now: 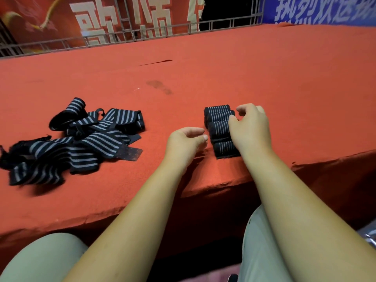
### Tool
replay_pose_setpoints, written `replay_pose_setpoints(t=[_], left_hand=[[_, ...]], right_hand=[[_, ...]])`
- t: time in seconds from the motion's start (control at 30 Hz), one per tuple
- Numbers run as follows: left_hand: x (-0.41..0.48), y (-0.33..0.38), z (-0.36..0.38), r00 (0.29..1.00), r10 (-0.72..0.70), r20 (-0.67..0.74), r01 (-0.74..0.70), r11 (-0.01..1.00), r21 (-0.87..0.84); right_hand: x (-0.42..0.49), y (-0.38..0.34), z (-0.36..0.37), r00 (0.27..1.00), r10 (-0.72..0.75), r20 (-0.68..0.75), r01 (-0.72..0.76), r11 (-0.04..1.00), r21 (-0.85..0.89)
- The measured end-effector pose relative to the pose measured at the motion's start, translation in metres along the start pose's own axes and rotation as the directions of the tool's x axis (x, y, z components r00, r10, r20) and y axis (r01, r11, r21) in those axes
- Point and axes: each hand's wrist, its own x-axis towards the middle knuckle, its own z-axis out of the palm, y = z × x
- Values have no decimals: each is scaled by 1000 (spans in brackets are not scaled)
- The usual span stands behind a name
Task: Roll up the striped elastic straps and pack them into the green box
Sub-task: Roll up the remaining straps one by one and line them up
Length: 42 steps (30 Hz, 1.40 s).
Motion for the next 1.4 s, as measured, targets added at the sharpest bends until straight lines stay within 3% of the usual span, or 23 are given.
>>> replay_pose_setpoints(t=[0.2, 0.4, 0.67, 0.83, 1.0, 1.17, 1.4], left_hand=[[-18, 10, -62, 999, 8, -43, -7, 1000, 13], [-34, 20, -141, 984, 19, -176, -11, 999, 48], [-47, -1, -231, 922, 51, -385, 11, 987, 158], [-49, 7, -266, 902, 80, -425, -19, 989, 146], [-47, 19, -304, 860, 187, -475, -78, 968, 240], [-49, 15, -335, 731, 320, -603, -39, 902, 431], [-47, 8, -334, 797, 389, -462, 73, 696, 714]], right_hand=[[-29, -45, 30, 985, -171, 32, 167, 981, 101], [-60, -82, 74, 934, -266, 238, 217, 953, 214], [-93, -101, 119, 801, -346, 489, 248, 935, 254], [-117, -120, 148, 705, -457, 543, 348, 889, 297], [-135, -140, 171, 618, -549, 562, 451, 834, 318], [-141, -147, 188, 630, -555, 543, 454, 831, 323], [-140, -139, 204, 665, -476, 576, 451, 870, 199]])
